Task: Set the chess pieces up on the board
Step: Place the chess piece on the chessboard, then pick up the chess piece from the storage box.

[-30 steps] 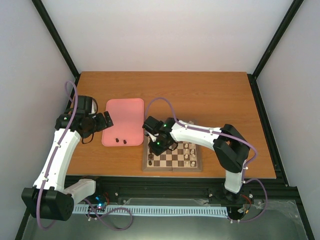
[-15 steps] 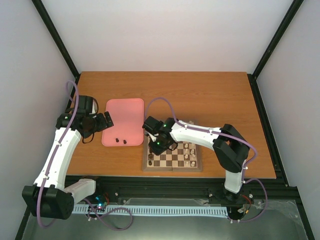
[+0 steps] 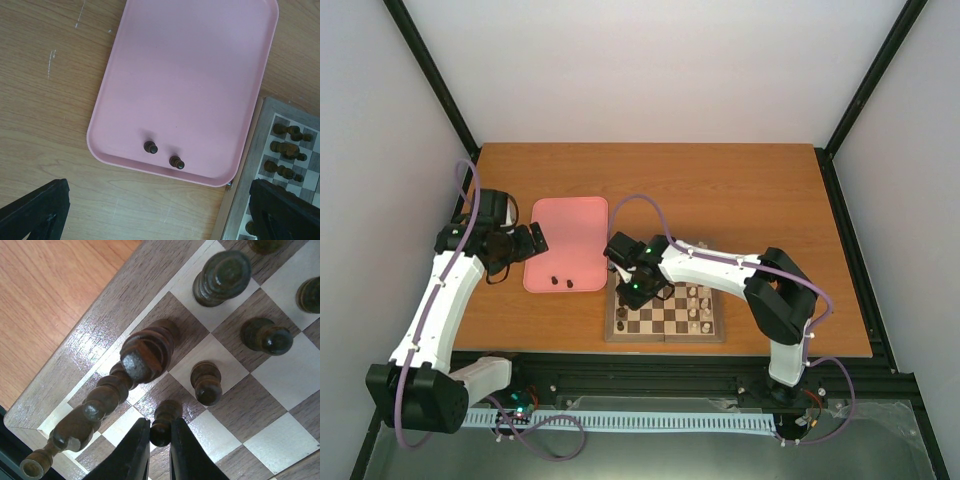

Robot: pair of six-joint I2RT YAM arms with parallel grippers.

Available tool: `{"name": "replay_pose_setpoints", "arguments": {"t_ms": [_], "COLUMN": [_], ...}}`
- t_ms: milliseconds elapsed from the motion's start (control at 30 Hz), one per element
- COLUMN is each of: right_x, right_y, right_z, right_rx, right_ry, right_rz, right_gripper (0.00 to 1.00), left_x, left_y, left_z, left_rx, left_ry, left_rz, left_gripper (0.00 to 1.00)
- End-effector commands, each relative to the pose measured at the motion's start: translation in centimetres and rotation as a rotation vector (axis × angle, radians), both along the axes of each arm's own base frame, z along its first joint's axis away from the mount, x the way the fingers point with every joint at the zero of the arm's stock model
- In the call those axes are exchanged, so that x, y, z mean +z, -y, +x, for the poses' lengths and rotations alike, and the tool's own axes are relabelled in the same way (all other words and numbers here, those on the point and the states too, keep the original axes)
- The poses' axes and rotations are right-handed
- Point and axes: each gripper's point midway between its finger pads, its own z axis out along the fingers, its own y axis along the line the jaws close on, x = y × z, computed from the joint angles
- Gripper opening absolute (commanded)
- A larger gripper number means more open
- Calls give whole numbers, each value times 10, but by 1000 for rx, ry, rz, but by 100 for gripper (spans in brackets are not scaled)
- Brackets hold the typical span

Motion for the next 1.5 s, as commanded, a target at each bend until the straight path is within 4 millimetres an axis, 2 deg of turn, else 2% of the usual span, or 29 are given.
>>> {"name": "replay_pose_setpoints", "arguments": {"t_ms": [0, 167, 267, 533, 667, 867, 967, 1067, 1167, 1333, 1467], "right_x": [-6, -5, -3, 7, 20, 60, 82, 87, 89, 75, 57], "right_y": [-4, -3, -2, -3, 0, -2, -17, -39, -66, -110, -137], "right_z": [-2, -1, -1, 2, 4, 15, 27, 33, 38, 50, 56], "right_rx": [26, 23, 19, 7, 6, 25, 42, 65, 84, 116, 133], "right_ry": [0, 0, 5, 26, 43, 108, 153, 141, 118, 84, 50], "right_rz": [-15, -18, -18, -11, -19, -17, 21, 64, 127, 205, 244], "right_gripper": [14, 15, 21, 24, 27, 40, 49, 51, 51, 51, 51], "left_x": [4, 3, 3, 2, 2, 3, 4, 10, 28, 60, 70], "left_y": [0, 0, 1, 1, 1, 1, 0, -2, -2, -1, 2], "left_z": [6, 6, 6, 7, 7, 6, 5, 7, 11, 8, 2], "left_rx": [-4, -5, -10, -13, -12, -13, -8, -2, 4, 45, 56], "left_ry": [21, 20, 20, 19, 20, 22, 21, 29, 64, 126, 162], "left_rz": [-2, -4, -3, -3, -4, -5, 1, 6, 9, -29, -63], "left_gripper": [100, 100, 100, 100, 100, 100, 100, 100, 100, 100, 100]}}
